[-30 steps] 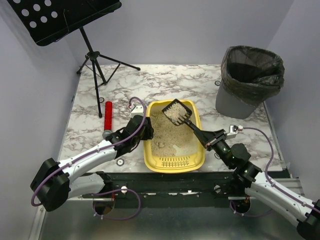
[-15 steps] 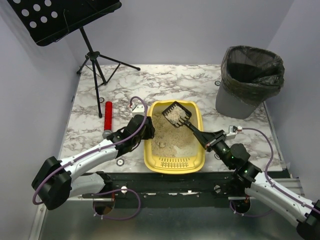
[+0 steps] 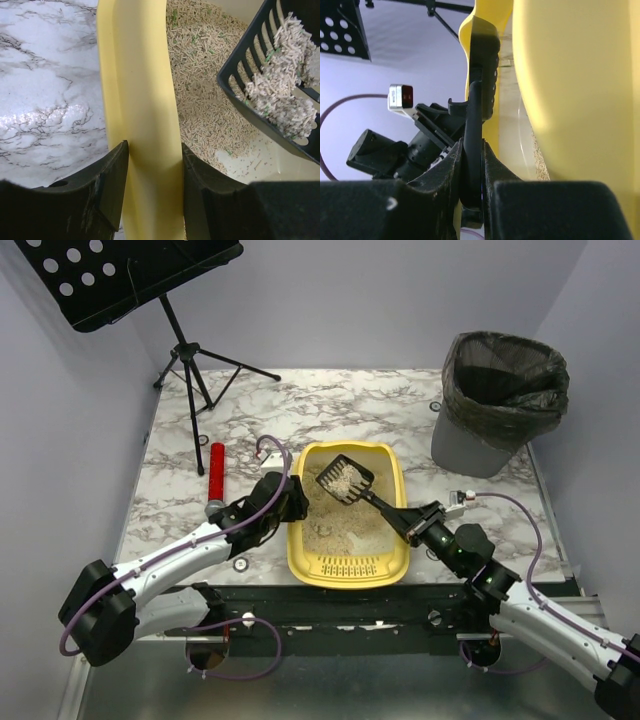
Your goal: Clean the litter box
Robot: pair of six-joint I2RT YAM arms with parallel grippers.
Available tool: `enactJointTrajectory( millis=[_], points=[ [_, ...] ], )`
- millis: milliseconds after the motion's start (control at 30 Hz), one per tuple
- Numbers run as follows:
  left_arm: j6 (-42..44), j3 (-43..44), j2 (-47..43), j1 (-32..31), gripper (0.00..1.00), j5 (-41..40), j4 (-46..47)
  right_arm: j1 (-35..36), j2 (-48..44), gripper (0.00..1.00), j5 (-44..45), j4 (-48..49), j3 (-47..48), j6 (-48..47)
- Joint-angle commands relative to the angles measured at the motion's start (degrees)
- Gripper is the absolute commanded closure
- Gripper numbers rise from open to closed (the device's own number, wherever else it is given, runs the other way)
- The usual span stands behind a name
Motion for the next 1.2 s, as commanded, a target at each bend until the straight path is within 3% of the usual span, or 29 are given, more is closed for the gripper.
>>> enactJointTrajectory(
  millis=[0, 67, 133, 167, 233, 267, 333, 467, 500, 567, 600, 667, 733, 767, 800, 833, 933, 967, 1067, 1167],
  points=[
    [-0.02, 0.13, 0.43, -0.38, 0.5, 1.85, -4.3, 0.15, -5.19, 0.99, -4.85, -6.3, 3.12, -3.98],
    [-0.46, -0.22, -0.45, -0.38, 0.5, 2.1, -3.78, 0.07, -7.07, 0.99, 7.14, -9.63, 2.62, 0.22],
    [-0.29, -0.48, -1.41, -0.38, 0.5, 2.11, -3.77, 0.15, -7.34, 0.99, 5.83, -2.45, -1.41, -0.19],
    [-0.28, -0.66, -1.85, -0.29, 0.5, 1.84, -3.77, 0.15, -7.16, 0.99, -1.32, 1.86, -2.04, -1.16],
    [-0.28, -1.18, -2.99, -0.29, 0.5, -0.08, -4.12, 0.15, -7.51, 0.99, -4.12, -4.21, 0.4, -0.39],
    [-0.28, -1.27, -3.26, -0.38, 0.5, -0.44, -4.3, 0.15, -7.25, 0.99, 1.62, -7.73, 1.12, 0.05],
    [-0.11, -1.19, -3.7, -0.29, 0.5, -0.53, -4.38, 0.07, -5.5, 0.99, 7.02, -5.14, 1.73, -0.39],
    [-0.28, -1.71, -4.49, -0.29, 0.5, -0.53, -4.3, 0.15, -1.54, 0.99, -7.51, -4.15, 5.07, -5.4],
    [-0.37, -1.8, -4.58, -0.29, 0.5, -0.53, -4.04, 0.24, -1.19, 0.99, -5.72, -7.12, 4.56, -3.3],
    [-0.63, -1.8, -4.32, -0.29, 0.51, 0.78, -3.16, 0.15, 0.21, 0.99, 3.2, 0.44, 1.58, -2.66],
    [-0.63, -1.89, -4.23, -0.29, 0.51, 1.48, -2.98, 0.15, 1.7, 0.99, 3.35, 2.49, 1.3, -1.88],
    [-0.46, -1.8, -4.23, -0.29, 0.51, 1.76, -3.24, 0.15, 1.98, 0.99, -7.29, 3.47, 1.13, -3.96],
    [-0.89, -1.98, -4.32, -0.29, 0.51, 0.7, -3.59, 0.15, -0.38, 0.99, -9.22, 0.34, 0.51, -2.95],
    [-0.9, -1.98, -4.23, -0.29, 0.51, 0.79, -3.42, 0.15, -0.91, 0.99, -2.78, 0.93, -0.28, -1.45],
    [-0.98, -1.8, -4.14, -0.29, 0.52, 1.22, -3.51, 0.15, -0.75, 0.99, 0.94, 8.59, -1.24, -4.05],
    [-0.81, -1.37, -4.14, -0.29, 0.52, 1.84, -3.51, 0.15, -0.13, 0.99, 3.15, 8.14, -0.03, -4.33],
    [-0.72, -1.8, -4.84, -0.29, 0.52, 1.24, -3.33, 0.07, -0.65, 0.99, -8.48, 1.04, 3.75, -7.83],
    [-0.9, -1.97, -4.93, -0.29, 0.52, 0.53, -3.68, 0.15, -1.35, 0.99, -8.08, -1.68, 3.76, -6.81],
    [-1.25, -1.89, -5.11, -0.29, 0.53, 0.96, -3.42, 0.15, -1.98, 0.99, 3.32, 2.24, 1.65, -5.93],
    [-0.81, -2.24, -5.37, -0.29, 0.53, 1.58, -2.89, 0.15, -2.32, 0.99, -10.11, 1.81, 1.74, -8.62]
  ],
)
